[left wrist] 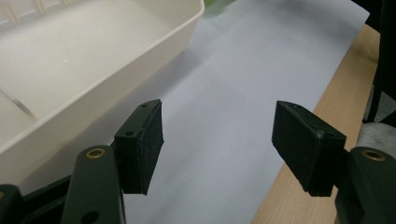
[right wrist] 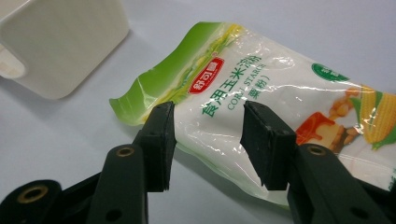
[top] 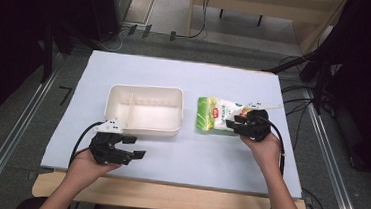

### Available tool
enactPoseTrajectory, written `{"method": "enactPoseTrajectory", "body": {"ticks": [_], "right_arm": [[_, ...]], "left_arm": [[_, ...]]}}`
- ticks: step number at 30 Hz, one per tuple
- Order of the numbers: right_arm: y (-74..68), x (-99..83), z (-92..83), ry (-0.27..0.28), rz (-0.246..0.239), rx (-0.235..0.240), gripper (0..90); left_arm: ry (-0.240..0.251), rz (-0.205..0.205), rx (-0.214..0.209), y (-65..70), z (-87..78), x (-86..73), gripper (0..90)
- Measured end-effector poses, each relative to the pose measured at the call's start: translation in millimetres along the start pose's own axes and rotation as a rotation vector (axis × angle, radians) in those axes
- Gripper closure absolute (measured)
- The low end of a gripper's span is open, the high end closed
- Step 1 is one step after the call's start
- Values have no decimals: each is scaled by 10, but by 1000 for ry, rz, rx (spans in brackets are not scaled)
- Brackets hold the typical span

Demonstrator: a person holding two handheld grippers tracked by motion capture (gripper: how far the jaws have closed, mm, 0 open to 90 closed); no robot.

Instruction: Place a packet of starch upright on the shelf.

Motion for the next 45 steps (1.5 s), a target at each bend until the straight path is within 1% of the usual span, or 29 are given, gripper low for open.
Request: {"method": "enactPoseTrajectory", "body": {"ticks": [1, 2, 4, 6, 10, 12, 16, 19, 27, 30, 31, 34, 36, 42, 44, 45], "right_arm": [[1, 4, 1, 2, -6, 6, 558], [2, 5, 1, -3, -2, 9, 558], [10, 2, 5, -1, -4, 5, 557], [9, 0, 6, -5, 6, 6, 546], [15, -22, 32, -30, -5, 8, 531], [16, -21, 35, -26, 1, 13, 534], [31, -8, 20, -10, 13, 3, 520], [43, -11, 14, -13, 27, -2, 510], [45, -9, 11, -14, 30, -2, 511], [65, -7, -8, -14, 26, -4, 516], [66, -7, -12, -15, 32, -5, 519], [103, -8, -38, -11, 28, -9, 525], [129, -10, -63, -8, 41, -16, 523], [217, -45, -119, -9, 59, -37, 512], [244, -58, -131, -7, 53, -44, 512], [246, -62, -135, -9, 59, -44, 512]], "left_arm": [[1, -5, -2, -4, 2, 1, 345], [0, -5, -1, -7, 2, 0, 345], [2, -6, -1, -12, 1, 2, 345], [4, -5, -3, -9, -5, 4, 344], [-2, -2, 0, -5, 5, 1, 344], [-3, -1, -1, -2, 7, 1, 345], [-3, -2, 2, -8, 2, 1, 345], [-2, -2, 0, -5, 4, 1, 345], [-3, -1, 0, -2, 7, 0, 344], [-2, -2, -2, -4, 5, 1, 345], [-2, -2, 0, -5, 4, 1, 344], [1, -1, -2, -6, 2, 3, 344], [-1, -2, -1, -7, 0, 3, 344], [0, -1, -1, -6, 3, 5, 344], [1, -2, -1, -6, 3, 6, 344], [1, -2, -1, -6, 2, 7, 344]]}}
Point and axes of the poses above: each handheld gripper's, and its own axes: z roughly forward along the jaws, x roughly out of its top, y roughly to its right, the point moved 5 cm from there along z, roughly forward along the jaws, and after that the axes turned 14 degrees about -z, right-handed, at the moved point
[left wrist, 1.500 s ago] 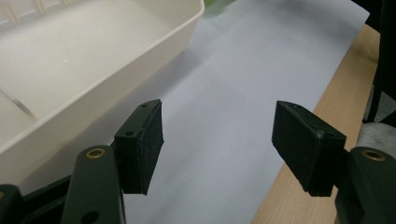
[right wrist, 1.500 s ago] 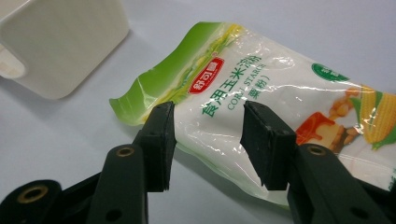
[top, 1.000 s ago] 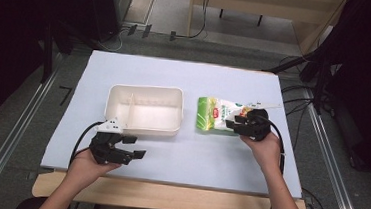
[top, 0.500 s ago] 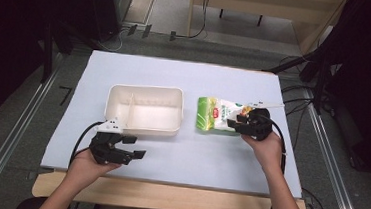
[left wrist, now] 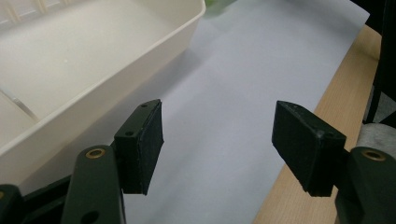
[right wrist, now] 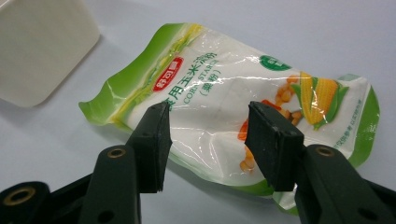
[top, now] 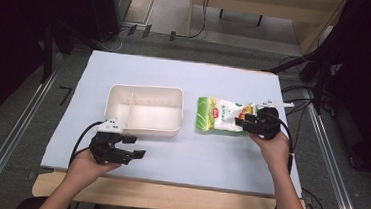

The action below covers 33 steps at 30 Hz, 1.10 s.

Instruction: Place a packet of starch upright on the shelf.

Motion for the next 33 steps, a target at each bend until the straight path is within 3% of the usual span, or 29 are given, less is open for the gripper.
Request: {"method": "enactPoseTrajectory", "body": {"ticks": [8, 12, 14, 17, 18, 23, 30, 33], "right_arm": [[-30, -46, 54, -18, -3, 35, 559], [-111, -72, 117, -20, -7, 69, 667], [-169, -66, 140, -14, -18, 79, 774], [-215, -65, 163, -42, -4, 96, 842], [-267, -97, 210, -68, 4, 135, 897], [-334, -180, 333, -138, -23, 178, 900], [-399, -189, 574, -201, -95, 194, 900], [-394, -155, 625, -195, -100, 192, 900]], "left_arm": [[-3, 1, 3, 2, 4, 3, 344], [-2, 3, -3, 2, 15, 12, 344], [-3, 3, -2, 3, 20, 15, 344], [-4, 8, -3, 4, 23, 21, 345], [-3, 7, 0, 6, 28, 25, 344], [-4, 9, -3, 10, 39, 33, 345], [-6, 10, -1, 12, 42, 27, 345], [-10, 8, 5, 1, 37, 15, 345]]}}
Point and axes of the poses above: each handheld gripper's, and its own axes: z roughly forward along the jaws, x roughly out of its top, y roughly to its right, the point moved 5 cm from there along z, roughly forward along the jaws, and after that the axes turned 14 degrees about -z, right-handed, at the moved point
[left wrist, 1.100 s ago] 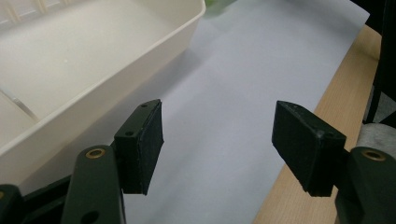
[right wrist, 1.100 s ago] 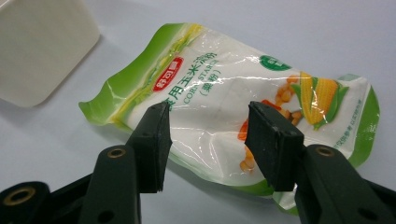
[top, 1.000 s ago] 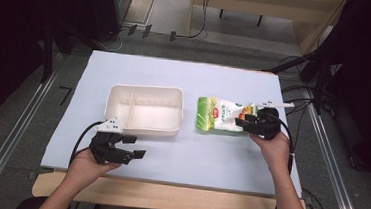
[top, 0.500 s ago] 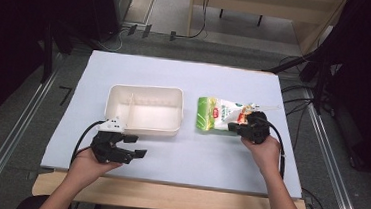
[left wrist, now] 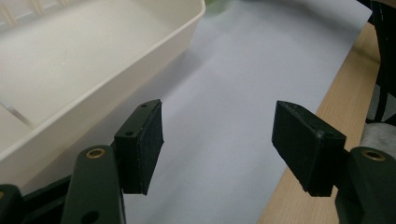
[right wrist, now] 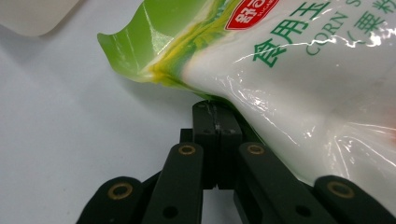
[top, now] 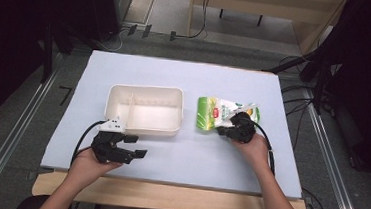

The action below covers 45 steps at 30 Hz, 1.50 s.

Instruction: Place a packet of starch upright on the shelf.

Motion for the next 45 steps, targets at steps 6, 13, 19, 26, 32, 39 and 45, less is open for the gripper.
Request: {"method": "enactPoseTrajectory", "body": {"ticks": [6, 13, 19, 26, 32, 39, 45], "right_arm": [[25, 74, 53, 4, 18, -10, 900], [82, 210, 150, 9, 41, -25, 900], [143, 331, 244, 14, 54, -14, 900], [140, 377, 184, 4, 45, 5, 900], [270, 479, -190, 84, 41, -54, 900], [705, 391, -503, 144, 115, -145, 900], [1010, 330, -549, 136, 165, -201, 900]], "left_arm": [[6, -6, 4, -1, -19, -22, 344], [7, -18, 21, -23, -59, -55, 344], [16, -25, 28, -48, -107, -81, 345], [22, -34, 24, -45, -114, -88, 345], [24, -37, 31, -47, -125, -103, 344], [24, -47, 41, -62, -167, -150, 345], [33, -49, 49, -67, -206, -186, 344]]}}
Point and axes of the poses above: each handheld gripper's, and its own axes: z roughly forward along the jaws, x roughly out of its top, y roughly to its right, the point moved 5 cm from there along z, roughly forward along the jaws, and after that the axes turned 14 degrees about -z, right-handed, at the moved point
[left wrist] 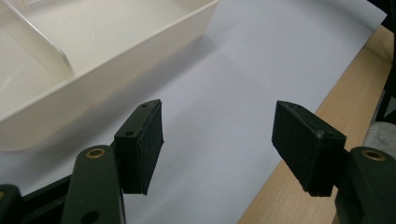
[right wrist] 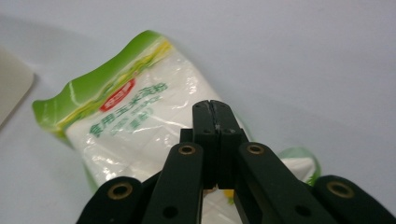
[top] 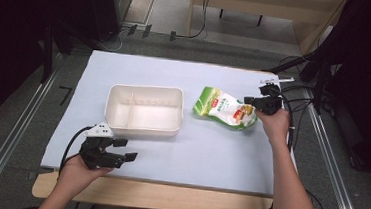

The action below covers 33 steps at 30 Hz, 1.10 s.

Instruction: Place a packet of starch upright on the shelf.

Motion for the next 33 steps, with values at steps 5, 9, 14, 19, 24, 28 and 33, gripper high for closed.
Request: {"method": "enactPoseTrajectory", "body": {"ticks": [5, 9, 14, 19, 24, 28, 33], "right_arm": [[227, -4, 100, -26, 30, -44, 900], [364, -98, 239, -58, 65, -54, 900], [449, -238, 414, -129, 67, -65, 900], [370, -250, 498, -162, 12, -76, 900], [349, -302, 438, -166, 40, -36, 900], [317, -399, 352, -150, 76, 5, 900], [205, -472, 259, -168, 55, -2, 900]], "left_arm": [[-1, -10, 10, -13, 2, -15, 342], [1, -11, 19, -8, -1, -30, 342], [-10, -3, 30, -5, 24, -44, 343], [-6, 5, 26, 14, 15, -44, 343], [-1, 4, 21, 11, -11, -37, 343], [11, -3, 15, 11, -11, -20, 343], [15, 8, 1, 22, -7, 10, 343]]}}
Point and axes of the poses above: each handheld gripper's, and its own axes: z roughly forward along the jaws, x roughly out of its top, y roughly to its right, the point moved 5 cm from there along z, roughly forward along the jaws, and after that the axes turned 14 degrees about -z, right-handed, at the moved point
